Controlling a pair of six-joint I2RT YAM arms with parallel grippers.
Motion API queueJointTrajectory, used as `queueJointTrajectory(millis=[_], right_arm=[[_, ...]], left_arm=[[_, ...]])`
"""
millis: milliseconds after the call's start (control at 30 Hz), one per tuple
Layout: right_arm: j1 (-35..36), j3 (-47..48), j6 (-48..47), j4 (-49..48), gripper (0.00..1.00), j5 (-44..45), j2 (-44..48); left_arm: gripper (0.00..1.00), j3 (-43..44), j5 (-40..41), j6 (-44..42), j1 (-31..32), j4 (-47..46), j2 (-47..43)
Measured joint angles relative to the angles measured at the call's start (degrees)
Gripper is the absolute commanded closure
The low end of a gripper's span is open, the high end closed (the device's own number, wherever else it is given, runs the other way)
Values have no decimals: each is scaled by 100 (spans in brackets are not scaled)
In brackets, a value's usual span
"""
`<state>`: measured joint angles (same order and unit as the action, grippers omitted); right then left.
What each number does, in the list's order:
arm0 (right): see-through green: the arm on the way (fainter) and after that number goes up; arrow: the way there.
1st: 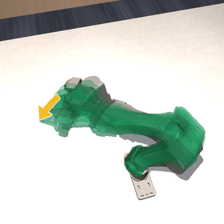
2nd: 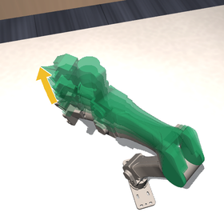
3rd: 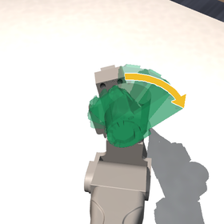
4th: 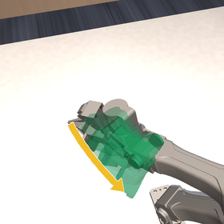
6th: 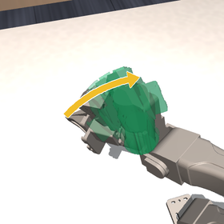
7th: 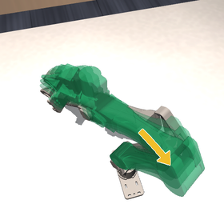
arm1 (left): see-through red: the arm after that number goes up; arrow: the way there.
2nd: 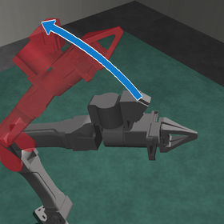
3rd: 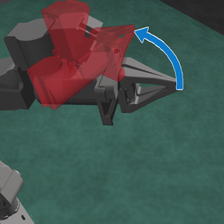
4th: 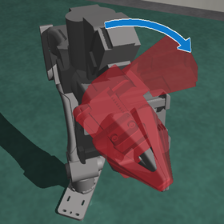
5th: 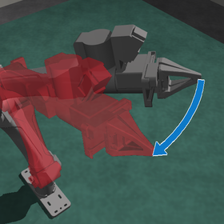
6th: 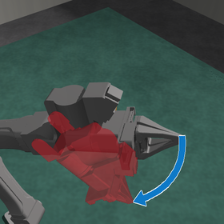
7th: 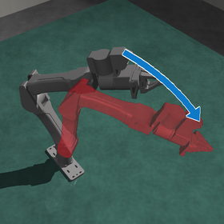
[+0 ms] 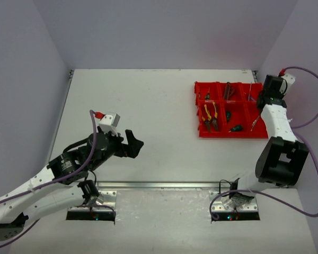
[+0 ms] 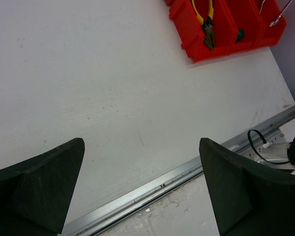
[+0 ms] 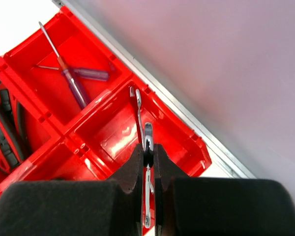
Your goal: Sort the tools into containers
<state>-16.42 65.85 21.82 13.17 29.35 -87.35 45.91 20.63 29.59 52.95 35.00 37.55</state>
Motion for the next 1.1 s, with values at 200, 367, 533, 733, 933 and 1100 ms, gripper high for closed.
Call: queueJointTrajectory(millis=[200, 367, 533, 733, 933, 1100], right_arm=[[-11, -295, -274, -843, 100, 24, -98], [-42, -388, -428, -1437, 100, 67, -336], [-109, -678, -537, -1942, 85, 52, -521], [-142, -754, -525, -2102, 36, 7, -763], [-144, -494, -332, -1734, 21, -68, -919], [-144, -125, -148, -1220, 14, -248, -957]], left_arm=[[0, -16, -248, -157, 0, -99, 70], [0, -106, -312, -210, 0, -159, 78], [0, -138, -316, -215, 0, -183, 59], [0, -138, -276, -213, 0, -180, 122], [0, -138, -187, -210, 0, -172, 270], [0, -138, -126, -201, 0, -169, 242]])
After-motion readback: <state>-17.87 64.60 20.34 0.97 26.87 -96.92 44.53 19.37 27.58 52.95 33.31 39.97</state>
